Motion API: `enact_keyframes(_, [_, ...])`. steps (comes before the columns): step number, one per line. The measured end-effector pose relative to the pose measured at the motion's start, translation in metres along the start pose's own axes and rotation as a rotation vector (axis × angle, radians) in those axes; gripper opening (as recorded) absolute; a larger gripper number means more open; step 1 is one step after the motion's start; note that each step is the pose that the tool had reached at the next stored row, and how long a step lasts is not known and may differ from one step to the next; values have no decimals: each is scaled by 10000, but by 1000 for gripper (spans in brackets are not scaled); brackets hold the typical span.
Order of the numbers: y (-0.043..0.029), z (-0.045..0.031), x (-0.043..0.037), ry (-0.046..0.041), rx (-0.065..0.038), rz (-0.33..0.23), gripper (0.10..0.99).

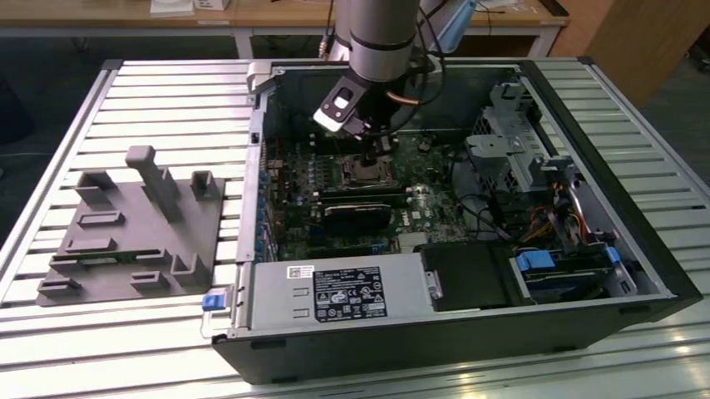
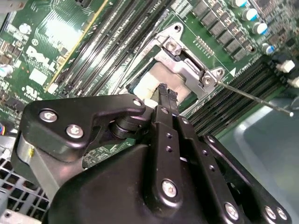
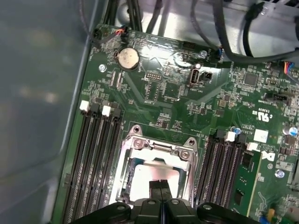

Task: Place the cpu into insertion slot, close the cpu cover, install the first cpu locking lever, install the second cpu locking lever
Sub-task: 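Close the cpu cover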

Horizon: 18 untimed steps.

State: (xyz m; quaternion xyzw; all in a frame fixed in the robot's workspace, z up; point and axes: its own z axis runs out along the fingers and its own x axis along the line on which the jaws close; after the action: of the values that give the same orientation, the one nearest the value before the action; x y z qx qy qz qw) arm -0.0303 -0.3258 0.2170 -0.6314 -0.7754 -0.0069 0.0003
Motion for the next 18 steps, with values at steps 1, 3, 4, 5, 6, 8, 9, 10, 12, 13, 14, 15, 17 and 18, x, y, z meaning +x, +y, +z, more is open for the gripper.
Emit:
enact_keyframes(1, [0,0,0,-32,8,-106,106])
enact_keyframes(3, [-1,0,0,-101,25,-314,106])
enact_keyframes(4, [-1,0,0,-134,33,-412,106])
enact_keyframes(5, [-1,0,0,-171,42,-508,106])
enact_keyframes(6, [-2,0,0,-211,52,-607,106])
enact_keyframes(8, [-2,1,0,-287,70,-790,106])
enact_keyframes(9, [-2,1,0,-323,78,-883,106])
enact_keyframes(10, [-2,0,0,-361,87,-977,106])
enact_keyframes(12, [-2,0,0,-450,109,-1171,106])
enact_keyframes(13, [-3,1,1,-493,119,-1258,106])
enact_keyframes(14, [-3,1,1,-534,129,-1347,106])
enact_keyframes(15, [-3,1,1,-577,139,-1444,106])
enact_keyframes(17, [-3,0,1,-664,160,-1654,106])
enact_keyframes(18, [-3,0,1,-715,172,-1764,106])
